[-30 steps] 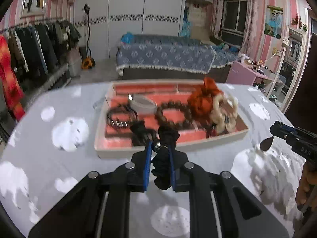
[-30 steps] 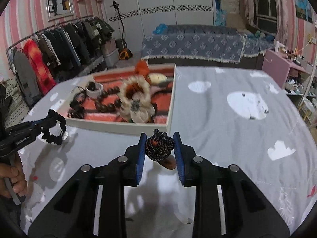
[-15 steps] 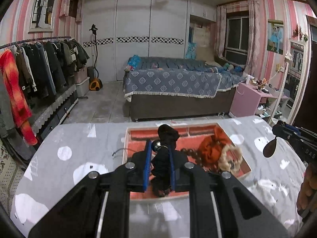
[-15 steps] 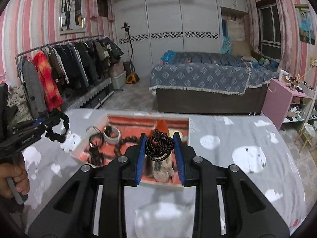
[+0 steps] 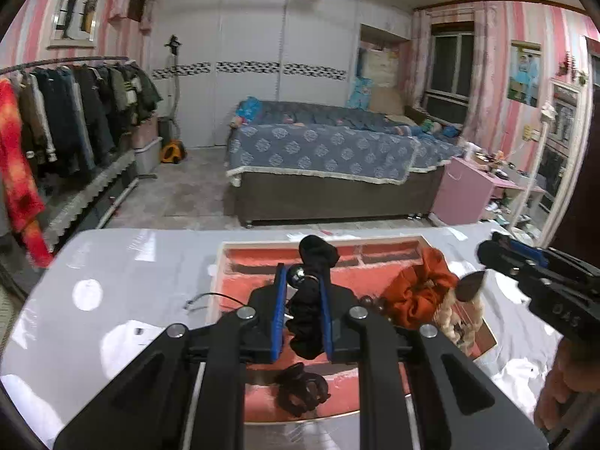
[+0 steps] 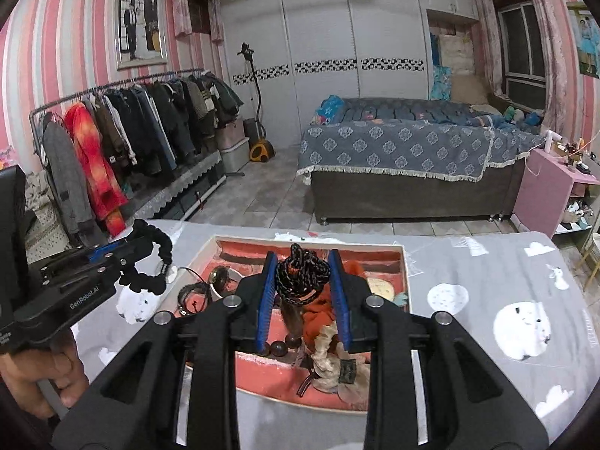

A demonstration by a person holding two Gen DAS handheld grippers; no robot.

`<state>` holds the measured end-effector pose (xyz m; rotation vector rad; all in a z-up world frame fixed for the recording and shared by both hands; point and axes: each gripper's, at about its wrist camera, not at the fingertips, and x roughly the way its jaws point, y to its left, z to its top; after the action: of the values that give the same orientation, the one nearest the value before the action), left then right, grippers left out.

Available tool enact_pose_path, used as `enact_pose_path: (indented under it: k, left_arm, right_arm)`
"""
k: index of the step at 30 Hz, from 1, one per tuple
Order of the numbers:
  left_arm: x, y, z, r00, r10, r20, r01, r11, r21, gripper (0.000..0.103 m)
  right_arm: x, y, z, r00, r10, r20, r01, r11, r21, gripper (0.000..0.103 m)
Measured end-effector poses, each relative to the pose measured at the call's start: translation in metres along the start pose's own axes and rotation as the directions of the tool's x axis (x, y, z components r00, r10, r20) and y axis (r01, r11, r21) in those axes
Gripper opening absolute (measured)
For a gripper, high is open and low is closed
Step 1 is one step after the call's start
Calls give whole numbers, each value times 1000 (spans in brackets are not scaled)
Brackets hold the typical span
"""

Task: Organize jewelry
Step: 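Carry the beaded bracelet and pendant over the box with both tools, then open both tools to release the bracelet and pendant into the box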

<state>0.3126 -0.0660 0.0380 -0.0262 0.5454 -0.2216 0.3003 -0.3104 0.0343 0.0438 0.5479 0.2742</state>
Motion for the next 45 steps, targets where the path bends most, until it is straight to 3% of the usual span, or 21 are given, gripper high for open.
enact_pose_path:
  k: [8,14,31,34,37,45]
  left_arm:
    - [38,15,-37,994,43,-103,-42,999,11,16]
    - [48,20,-45,992,24,-123,-26,1000,-12,17]
    - [61,23,-58,987,57,-153,-60,998,-14,19]
    - [62,24,-59,987,63,-150,-66,998,-16,23]
    - [62,24,-59,987,61,-149,-65,998,-23,41]
    - [58,19,-57,988,50,-144,-52,999,-11,41]
  right_arm:
    - [44,-11,-35,997,5,-79,-3,1000,26,28]
    - [53,-13,-44,995,-8,-102,12,999,31,28]
    - [65,-23,-56,987,-79,-141,81,997,8,28]
    - [67,-25,-58,984,-103,-143,104,995,-1,28]
    - [67,-27,-59,983,-112,-146,113,994,2,29]
    - [63,-27,-58,984,-122,-131,123,992,-1,36]
